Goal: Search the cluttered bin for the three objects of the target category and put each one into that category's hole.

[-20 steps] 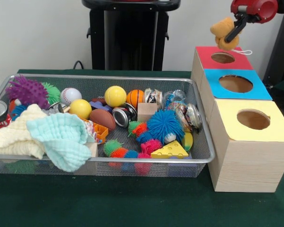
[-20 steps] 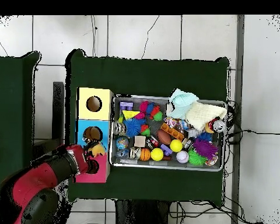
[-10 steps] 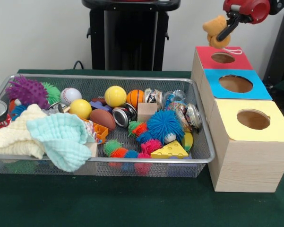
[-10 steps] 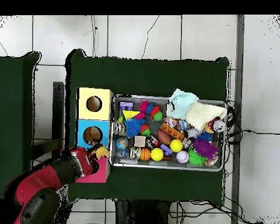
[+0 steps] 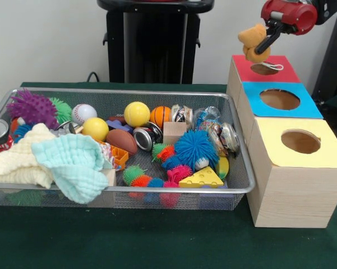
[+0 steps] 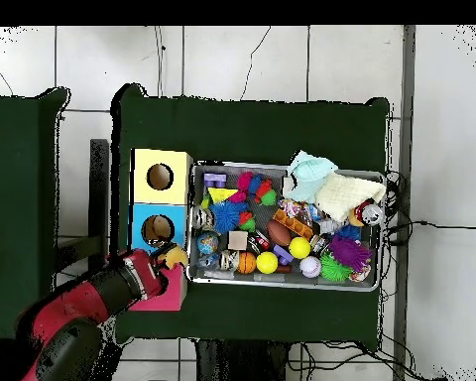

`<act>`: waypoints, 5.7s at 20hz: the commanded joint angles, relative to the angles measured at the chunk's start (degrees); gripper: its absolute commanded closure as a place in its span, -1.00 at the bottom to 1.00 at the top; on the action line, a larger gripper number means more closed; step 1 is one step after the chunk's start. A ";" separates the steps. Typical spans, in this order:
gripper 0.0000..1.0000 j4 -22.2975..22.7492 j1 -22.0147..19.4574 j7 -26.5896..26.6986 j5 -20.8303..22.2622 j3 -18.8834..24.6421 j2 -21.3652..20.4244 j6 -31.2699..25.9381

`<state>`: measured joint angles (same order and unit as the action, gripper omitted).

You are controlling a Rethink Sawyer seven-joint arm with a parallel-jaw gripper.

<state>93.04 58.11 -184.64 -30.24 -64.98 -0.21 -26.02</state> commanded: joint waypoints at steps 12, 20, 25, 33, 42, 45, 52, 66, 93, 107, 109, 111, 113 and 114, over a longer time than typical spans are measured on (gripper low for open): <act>1.00 -4.61 1.18 -4.00 0.80 9.27 3.46 -0.93; 1.00 -5.09 1.44 -2.72 0.95 10.42 1.24 -2.55; 1.00 -3.45 0.35 1.52 2.93 12.56 -3.25 -1.36; 1.00 -1.16 0.51 1.92 5.71 15.71 -5.90 1.02; 1.00 2.63 -0.76 3.59 10.61 19.39 -9.95 5.76; 1.00 2.82 -0.95 2.08 11.59 20.20 -9.20 7.67; 1.00 2.85 -0.86 -0.21 12.67 20.80 -8.11 9.22; 1.00 7.19 0.07 -0.37 16.21 21.19 -12.06 10.55; 1.00 13.49 6.00 -5.67 12.81 21.28 -6.72 20.53; 1.00 13.52 10.44 -8.83 8.93 20.63 -3.60 19.04; 1.00 11.96 10.67 -9.31 7.47 20.19 -1.75 18.46; 1.00 10.65 10.66 -9.52 6.12 19.90 -0.28 18.29; 1.00 9.45 10.77 -9.68 4.65 19.41 1.29 17.94; 1.00 9.17 10.82 -9.62 4.08 19.25 1.73 17.87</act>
<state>107.38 69.71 -184.65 -21.51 -52.95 -5.33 -7.14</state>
